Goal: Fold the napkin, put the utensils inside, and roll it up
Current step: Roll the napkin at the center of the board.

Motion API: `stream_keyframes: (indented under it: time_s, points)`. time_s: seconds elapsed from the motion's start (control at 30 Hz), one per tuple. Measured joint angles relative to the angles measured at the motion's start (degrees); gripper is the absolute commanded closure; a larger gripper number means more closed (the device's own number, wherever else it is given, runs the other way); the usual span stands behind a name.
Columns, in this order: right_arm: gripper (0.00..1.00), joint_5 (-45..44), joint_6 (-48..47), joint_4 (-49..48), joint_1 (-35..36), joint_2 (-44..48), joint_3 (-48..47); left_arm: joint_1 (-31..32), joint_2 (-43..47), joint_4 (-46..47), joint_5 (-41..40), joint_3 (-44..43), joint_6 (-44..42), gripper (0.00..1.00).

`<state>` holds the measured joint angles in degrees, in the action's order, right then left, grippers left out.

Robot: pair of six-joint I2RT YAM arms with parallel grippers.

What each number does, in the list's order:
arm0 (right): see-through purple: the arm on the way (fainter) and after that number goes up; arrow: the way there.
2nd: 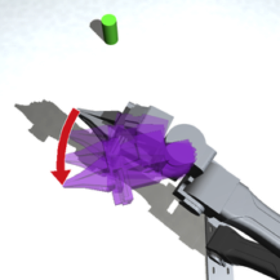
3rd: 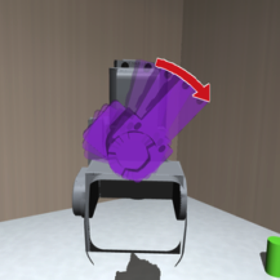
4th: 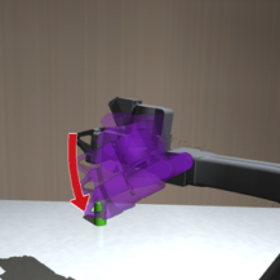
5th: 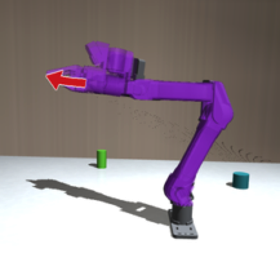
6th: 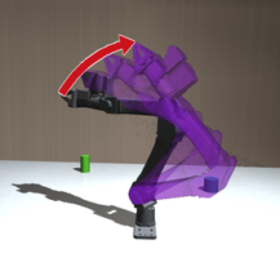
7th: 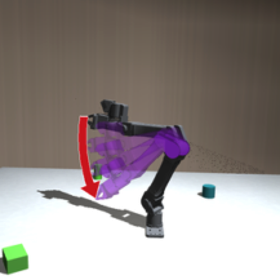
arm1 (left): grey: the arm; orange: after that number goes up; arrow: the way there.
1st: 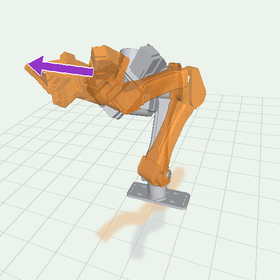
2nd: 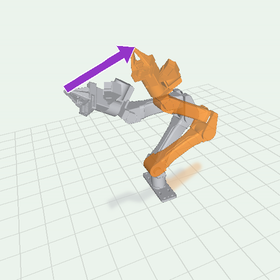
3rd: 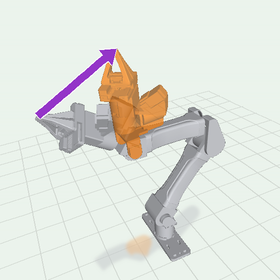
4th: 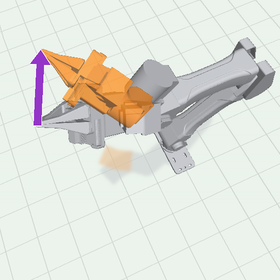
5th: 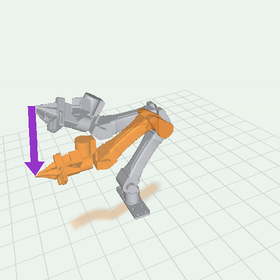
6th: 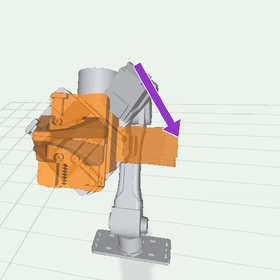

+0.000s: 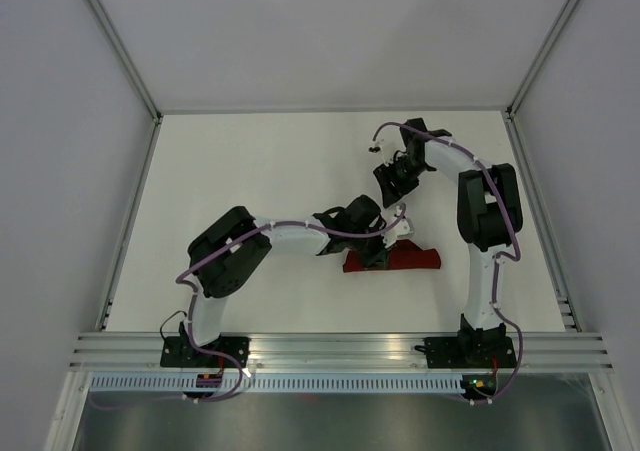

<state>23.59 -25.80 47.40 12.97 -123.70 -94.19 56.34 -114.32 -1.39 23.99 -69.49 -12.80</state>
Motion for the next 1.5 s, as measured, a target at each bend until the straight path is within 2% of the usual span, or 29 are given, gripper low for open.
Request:
stream_keyframes:
  time_s: [0.3,0.53,0.7,0.97,1.13,1.27,1.5]
  points:
    - [0.40,3.48,1.46,-2.34,-6.10,3.63,1.16,-3.78,-3.23,-2.99,9.20,-3.78,3.87,0.98]
    - [0.40,11.69,1.22,-6.05,-16.00,17.99,6.86,-6.78,-6.45,-5.62,16.57,-7.10,6.97,0.98]
    - [0.37,16.55,-5.42,-6.95,-19.41,29.94,15.96,-8.74,-9.46,-9.51,21.46,-10.99,8.59,0.98]
    - [0.33,18.88,-20.48,-7.28,-14.62,46.16,37.83,-11.47,-12.41,-14.69,27.21,-14.43,10.43,0.97]
    - [0.27,17.09,-27.34,-10.75,-7.52,55.74,49.72,-12.55,-14.45,-19.34,29.35,-17.53,10.75,0.95]
    - [0.27,15.34,-30.49,-13.73,-2.19,59.58,55.01,-12.90,-15.96,-22.27,30.53,-19.93,10.91,0.94]
    - [0.26,10.60,-32.83,-19.85,5.53,59.30,58.93,-13.20,-17.35,-25.16,31.56,-22.23,10.93,0.92]
